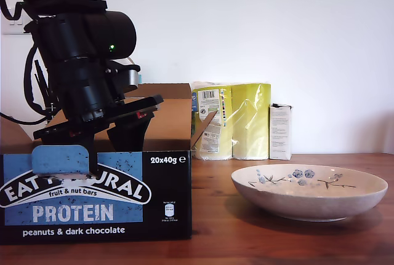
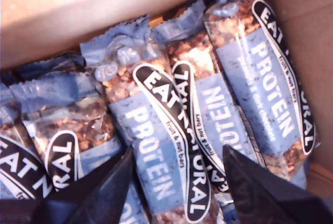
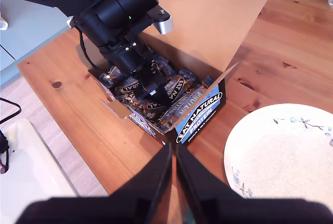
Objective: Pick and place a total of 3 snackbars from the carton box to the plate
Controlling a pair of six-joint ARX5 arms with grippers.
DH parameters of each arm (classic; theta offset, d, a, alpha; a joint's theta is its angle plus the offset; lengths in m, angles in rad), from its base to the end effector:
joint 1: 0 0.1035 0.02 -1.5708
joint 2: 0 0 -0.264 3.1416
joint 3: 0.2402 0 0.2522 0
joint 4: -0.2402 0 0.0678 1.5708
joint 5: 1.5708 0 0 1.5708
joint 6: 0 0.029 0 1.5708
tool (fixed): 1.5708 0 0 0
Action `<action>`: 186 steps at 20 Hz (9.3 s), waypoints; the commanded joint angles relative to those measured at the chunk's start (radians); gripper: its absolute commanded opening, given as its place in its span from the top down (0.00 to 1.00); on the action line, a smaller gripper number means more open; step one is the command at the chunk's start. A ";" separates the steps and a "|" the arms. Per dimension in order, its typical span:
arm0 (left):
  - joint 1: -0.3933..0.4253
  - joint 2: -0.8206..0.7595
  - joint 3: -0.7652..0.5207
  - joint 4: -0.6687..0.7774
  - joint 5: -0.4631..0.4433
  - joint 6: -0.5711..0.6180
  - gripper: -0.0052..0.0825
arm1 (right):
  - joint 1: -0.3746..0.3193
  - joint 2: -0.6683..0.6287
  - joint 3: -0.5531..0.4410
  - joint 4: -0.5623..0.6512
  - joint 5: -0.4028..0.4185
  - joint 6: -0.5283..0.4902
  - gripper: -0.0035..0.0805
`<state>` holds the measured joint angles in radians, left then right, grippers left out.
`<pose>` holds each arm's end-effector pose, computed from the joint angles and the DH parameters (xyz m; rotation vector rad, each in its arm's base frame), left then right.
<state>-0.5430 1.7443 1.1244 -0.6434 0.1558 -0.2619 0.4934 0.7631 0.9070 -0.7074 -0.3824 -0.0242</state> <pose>0.2794 -0.1739 0.1781 0.0296 1.3260 -0.4306 0.1209 0.0773 0.3299 -0.0543 0.5703 0.8589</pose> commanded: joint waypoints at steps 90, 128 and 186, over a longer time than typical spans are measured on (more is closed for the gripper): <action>-0.461 0.493 0.579 0.142 0.003 0.066 0.76 | 0.001 -0.291 -0.009 -0.226 0.195 -0.018 0.97; -0.438 0.480 0.949 -0.243 -0.029 0.167 0.54 | 0.001 -0.291 -0.009 -0.222 0.196 -0.030 0.97; 0.044 -0.126 0.035 -0.317 -0.455 -0.157 0.43 | 0.002 -0.046 -0.107 0.130 0.021 -0.159 0.97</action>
<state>-0.4984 1.5925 1.1687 -0.9630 -0.2943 -0.4149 0.4927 0.7177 0.8185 -0.5846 -0.3573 -0.1818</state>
